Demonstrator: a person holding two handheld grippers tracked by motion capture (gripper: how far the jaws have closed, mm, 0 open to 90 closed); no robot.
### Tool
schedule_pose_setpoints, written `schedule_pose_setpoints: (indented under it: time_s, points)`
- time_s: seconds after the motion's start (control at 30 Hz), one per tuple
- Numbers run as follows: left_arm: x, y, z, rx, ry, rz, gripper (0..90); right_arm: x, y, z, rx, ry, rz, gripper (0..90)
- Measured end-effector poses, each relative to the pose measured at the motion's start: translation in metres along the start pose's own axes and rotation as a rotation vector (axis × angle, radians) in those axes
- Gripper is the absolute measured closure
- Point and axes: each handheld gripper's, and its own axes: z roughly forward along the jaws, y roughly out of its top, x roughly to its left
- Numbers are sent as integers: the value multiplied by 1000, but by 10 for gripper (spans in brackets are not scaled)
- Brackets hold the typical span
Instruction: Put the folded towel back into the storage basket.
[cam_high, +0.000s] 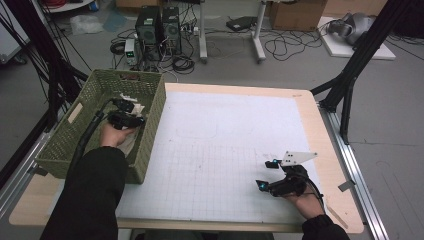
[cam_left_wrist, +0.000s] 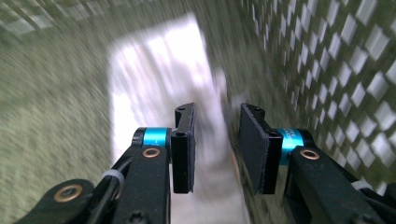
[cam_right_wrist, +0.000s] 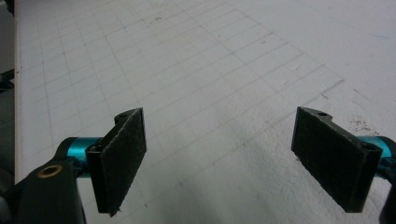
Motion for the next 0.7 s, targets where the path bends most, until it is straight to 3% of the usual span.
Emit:
schedule_pose_setpoints:
  time_s: [0.07,0.1,0.17,0.37,0.47,0.53,0.6,0.7]
  points:
    - [-2,-4,3,37,6,46,659,0,0,1,-1,1,-8,172]
    - [-2,-3,3,33,11,55,658,0,0,1,-2,1,-7,172]
    - [-1,-1,-1,12,9,31,654,0,0,1,0,1,-11,172]
    - [0,5,-21,-29,1,54,607,0,0,0,-3,0,-1,172]
    - [6,3,-35,-63,-3,35,574,0,0,0,-6,2,-9,172]
    - [11,0,-41,-67,-16,27,507,0,0,0,-2,-1,-11,172]
    - [14,-3,-46,-64,-21,29,493,0,1,1,-4,0,-5,172]
    - [20,-6,-51,-56,-46,2,451,-1,2,2,-10,5,-4,172]
